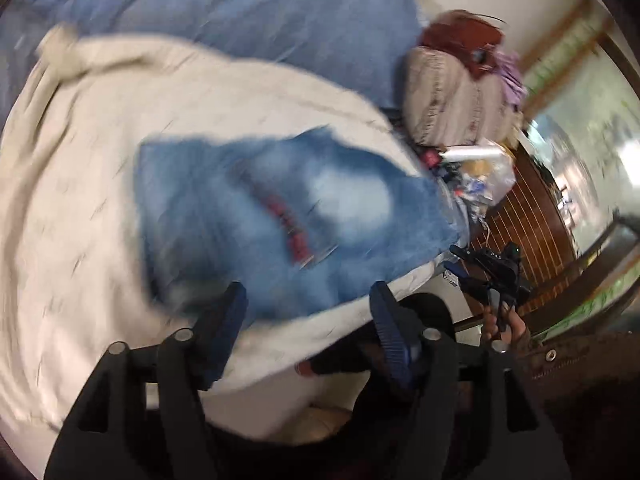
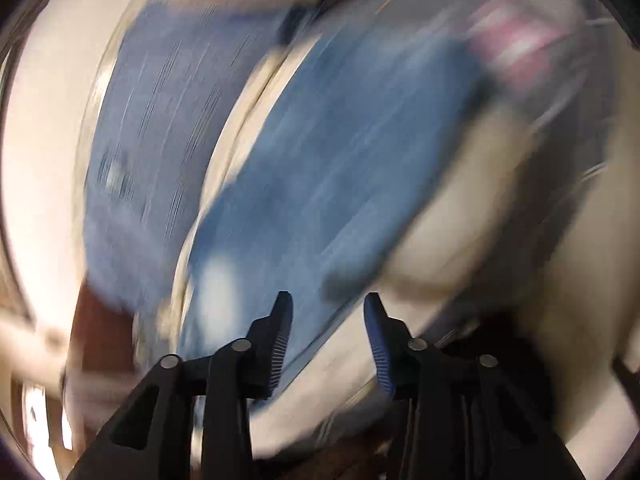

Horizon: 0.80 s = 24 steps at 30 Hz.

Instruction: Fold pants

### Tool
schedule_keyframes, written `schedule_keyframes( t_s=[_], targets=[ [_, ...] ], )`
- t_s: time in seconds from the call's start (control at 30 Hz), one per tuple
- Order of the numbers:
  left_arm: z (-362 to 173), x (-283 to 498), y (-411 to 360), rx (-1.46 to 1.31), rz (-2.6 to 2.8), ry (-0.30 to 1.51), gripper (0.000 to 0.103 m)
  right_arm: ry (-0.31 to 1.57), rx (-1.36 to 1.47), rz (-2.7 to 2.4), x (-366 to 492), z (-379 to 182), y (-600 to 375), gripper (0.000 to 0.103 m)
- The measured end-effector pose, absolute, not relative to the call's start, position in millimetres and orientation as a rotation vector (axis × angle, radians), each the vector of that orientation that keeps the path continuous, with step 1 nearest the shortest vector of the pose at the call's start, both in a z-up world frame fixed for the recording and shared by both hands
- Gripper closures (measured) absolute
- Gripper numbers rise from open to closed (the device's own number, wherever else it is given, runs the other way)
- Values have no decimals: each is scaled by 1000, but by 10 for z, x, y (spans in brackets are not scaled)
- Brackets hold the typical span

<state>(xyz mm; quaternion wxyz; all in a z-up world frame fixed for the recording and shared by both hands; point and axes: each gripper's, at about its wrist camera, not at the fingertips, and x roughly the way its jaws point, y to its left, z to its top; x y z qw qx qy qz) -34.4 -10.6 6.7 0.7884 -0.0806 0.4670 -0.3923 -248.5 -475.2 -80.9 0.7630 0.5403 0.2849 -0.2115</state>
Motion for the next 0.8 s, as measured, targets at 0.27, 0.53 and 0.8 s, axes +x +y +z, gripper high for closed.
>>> schedule_keyframes(
  t_s=[0.27,0.53,0.8],
  targets=[
    [296,9,-1813,142,-903,1012,27,495,1254,-386,-2485,-1134,-5420,41],
    [47,474,-4109,392,-993,1126,27,354,1227,-193,-2149,-1303,-5527,41],
    [-559,736,-5242,473,-1028,1323,27,315,1238,-83,-2188,-1403,-5629,50]
  ],
)
